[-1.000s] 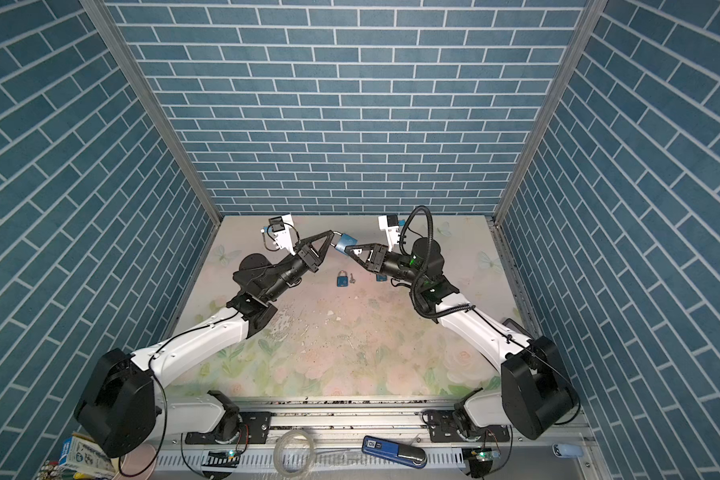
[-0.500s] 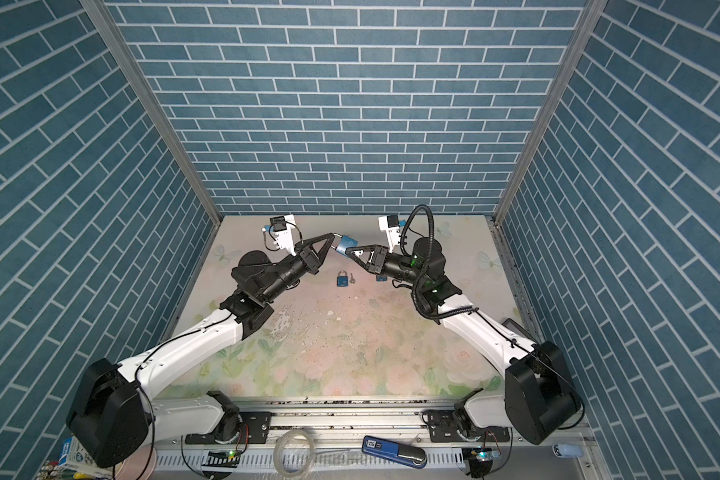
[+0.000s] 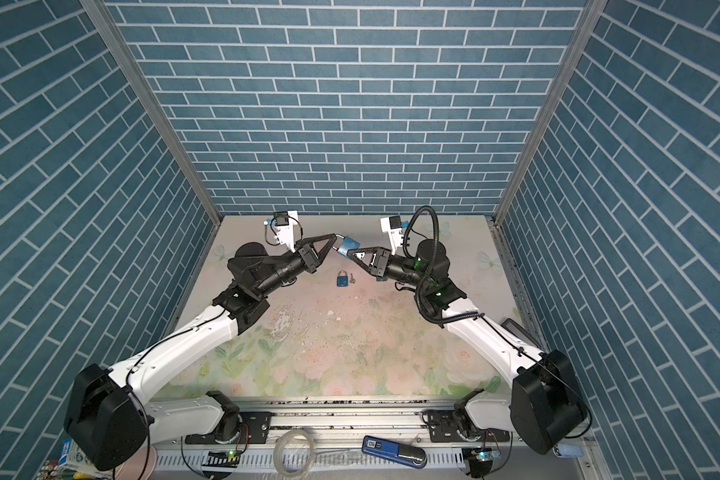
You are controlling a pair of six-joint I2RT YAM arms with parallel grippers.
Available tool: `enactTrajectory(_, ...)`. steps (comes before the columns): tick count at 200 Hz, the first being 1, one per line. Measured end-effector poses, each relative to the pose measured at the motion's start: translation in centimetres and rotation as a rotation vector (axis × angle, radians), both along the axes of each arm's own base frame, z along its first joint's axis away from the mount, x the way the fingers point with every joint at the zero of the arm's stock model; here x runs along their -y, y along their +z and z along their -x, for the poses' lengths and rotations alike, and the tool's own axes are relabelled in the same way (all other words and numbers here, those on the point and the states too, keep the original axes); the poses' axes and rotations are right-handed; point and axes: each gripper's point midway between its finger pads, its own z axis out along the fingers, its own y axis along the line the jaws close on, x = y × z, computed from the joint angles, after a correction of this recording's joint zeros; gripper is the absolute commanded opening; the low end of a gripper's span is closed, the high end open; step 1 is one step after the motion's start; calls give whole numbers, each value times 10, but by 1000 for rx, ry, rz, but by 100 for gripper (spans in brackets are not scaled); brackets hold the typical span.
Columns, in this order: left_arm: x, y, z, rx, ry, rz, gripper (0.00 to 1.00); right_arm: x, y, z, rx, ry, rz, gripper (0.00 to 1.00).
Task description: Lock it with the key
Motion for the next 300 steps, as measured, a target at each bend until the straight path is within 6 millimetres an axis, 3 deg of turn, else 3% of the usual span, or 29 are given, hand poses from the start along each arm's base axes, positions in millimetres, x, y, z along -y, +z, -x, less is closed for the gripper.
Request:
enactTrajectory(87, 8, -14, 12, -102, -160, -24, 22, -1, -9, 9, 62, 36, 33, 0)
enactTrajectory(113, 5, -18, 15, -121, -184, -35, 13, -2, -11, 10, 65, 41, 36, 0)
enactTrajectory(146, 3, -18, 21, -139, -211, -37, 11, -2, -14, 14, 107, 59, 48, 0)
enactTrajectory(203, 2, -23, 22, -152, -223, -44, 0, -3, -18, 15, 114, 68, 65, 0)
enactTrajectory(259, 0, -34, 20, -177, -216, -49, 0, -1, -28, 12, 94, 55, 91, 19)
enactTrajectory(300, 2, -40, 22, -200, -222, -63, 0, 3, -39, 5, 75, 15, 103, 27)
